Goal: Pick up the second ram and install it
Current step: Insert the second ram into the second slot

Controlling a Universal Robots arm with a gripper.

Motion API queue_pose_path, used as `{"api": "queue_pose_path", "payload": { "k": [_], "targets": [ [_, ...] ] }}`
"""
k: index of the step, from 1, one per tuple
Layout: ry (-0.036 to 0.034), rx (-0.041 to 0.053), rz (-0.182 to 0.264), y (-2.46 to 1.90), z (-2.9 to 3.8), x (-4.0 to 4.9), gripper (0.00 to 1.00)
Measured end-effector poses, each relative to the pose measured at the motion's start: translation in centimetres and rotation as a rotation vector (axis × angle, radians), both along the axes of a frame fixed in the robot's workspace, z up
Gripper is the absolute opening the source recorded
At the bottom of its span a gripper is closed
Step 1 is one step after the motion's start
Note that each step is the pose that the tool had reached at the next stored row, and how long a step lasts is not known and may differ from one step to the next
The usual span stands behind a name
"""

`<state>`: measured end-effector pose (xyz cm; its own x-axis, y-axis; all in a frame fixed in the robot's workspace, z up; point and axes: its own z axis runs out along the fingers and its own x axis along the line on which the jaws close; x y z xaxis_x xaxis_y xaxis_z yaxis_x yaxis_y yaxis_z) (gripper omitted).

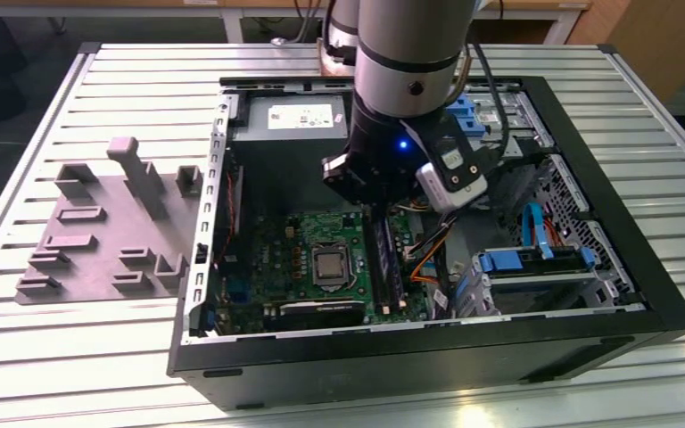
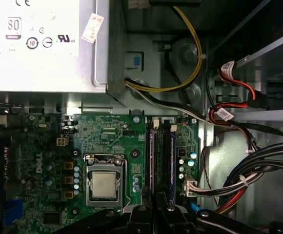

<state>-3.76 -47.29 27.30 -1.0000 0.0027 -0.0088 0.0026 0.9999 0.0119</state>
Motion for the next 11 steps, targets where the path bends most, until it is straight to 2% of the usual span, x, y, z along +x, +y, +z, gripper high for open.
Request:
{"api": "queue_pose_path", "payload": {
  "k": [8, 11],
  "targets": [
    [0.0, 0.0, -0.004, -0.04, -1.46, 0.01, 0.14],
    [0.0001, -0.0002, -0.004, -0.04, -1.61, 0.01, 0.14]
  ]
}}
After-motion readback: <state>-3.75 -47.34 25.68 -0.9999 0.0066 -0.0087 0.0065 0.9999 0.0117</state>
